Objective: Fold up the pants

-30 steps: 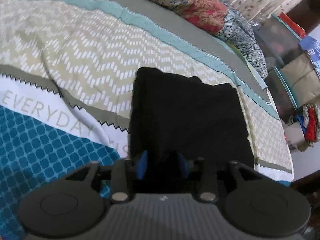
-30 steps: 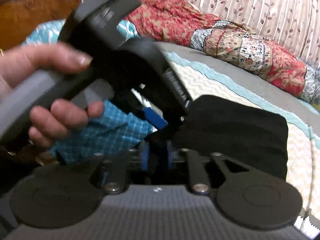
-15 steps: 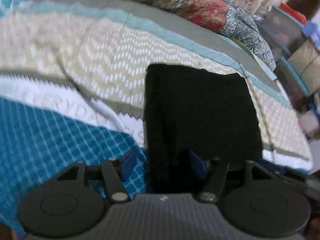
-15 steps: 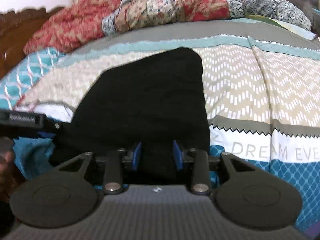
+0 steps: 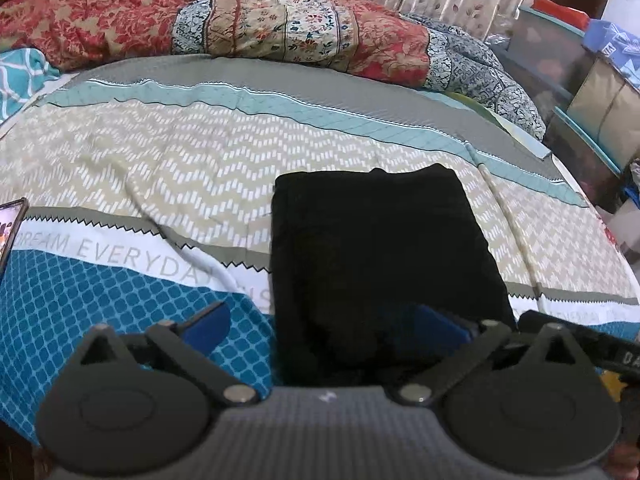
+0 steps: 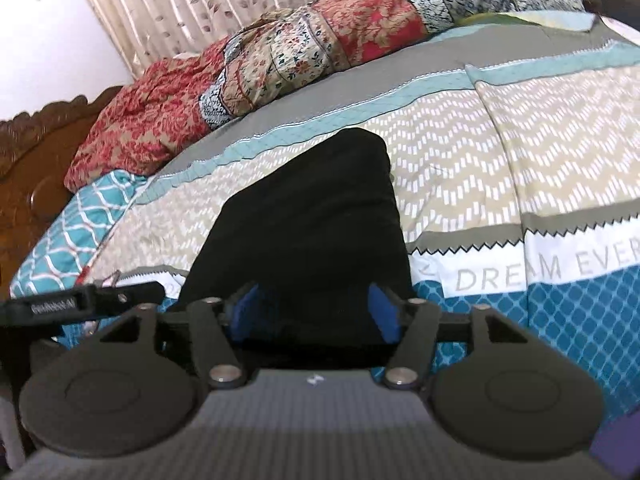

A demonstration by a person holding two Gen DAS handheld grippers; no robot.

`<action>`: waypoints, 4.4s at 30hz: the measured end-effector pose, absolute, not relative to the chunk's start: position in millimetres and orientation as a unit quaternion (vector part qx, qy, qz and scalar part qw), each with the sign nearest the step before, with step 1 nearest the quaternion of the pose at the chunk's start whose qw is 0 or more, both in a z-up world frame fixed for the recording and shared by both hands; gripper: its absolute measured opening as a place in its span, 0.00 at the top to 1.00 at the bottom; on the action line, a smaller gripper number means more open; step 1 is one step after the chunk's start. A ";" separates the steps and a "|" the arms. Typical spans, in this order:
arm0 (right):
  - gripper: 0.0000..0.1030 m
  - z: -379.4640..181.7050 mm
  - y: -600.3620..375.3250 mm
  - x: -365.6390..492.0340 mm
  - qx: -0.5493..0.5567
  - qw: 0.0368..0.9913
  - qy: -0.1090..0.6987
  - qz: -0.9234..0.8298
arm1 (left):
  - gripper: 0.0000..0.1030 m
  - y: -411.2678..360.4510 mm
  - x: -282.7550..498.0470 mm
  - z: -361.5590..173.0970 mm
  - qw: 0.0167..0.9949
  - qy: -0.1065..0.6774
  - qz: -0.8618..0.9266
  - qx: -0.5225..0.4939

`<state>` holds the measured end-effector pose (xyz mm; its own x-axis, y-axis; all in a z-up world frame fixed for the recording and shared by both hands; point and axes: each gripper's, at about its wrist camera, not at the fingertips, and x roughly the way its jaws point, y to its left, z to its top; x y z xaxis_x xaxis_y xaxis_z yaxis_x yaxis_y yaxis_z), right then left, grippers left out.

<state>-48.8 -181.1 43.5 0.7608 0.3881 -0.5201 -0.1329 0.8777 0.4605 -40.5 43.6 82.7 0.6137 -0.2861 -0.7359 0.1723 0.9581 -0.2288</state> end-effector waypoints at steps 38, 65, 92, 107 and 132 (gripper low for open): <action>0.17 41.6 -147.1 -62.1 0.232 0.897 0.342 0.156 | 0.00 55.9 -51.8 94.0 0.902 0.427 -0.014 0.065; 0.16 33.9 -156.4 -61.7 0.255 0.891 0.346 0.143 | 0.00 71.6 -38.5 60.2 0.882 0.468 0.027 0.050; 0.14 46.5 -212.4 -59.9 0.266 0.922 0.267 0.094 | 0.00 75.0 -23.7 70.2 0.892 0.452 -0.018 -0.004; 0.14 18.8 -241.3 -46.3 0.309 0.888 0.332 0.075 | 0.00 70.1 -5.6 42.6 0.861 0.508 -0.006 -0.005; 0.00 -9.5 -265.6 -50.6 0.414 0.836 0.350 0.086 | 0.00 88.7 -1.2 17.0 0.852 0.523 0.002 -0.031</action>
<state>-50.6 -265.6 -9.5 0.7397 0.4335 -0.5148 0.1462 0.6432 0.7516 -1.2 88.7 17.0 0.4528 -0.0282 -0.8912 -0.0358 0.9981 -0.0497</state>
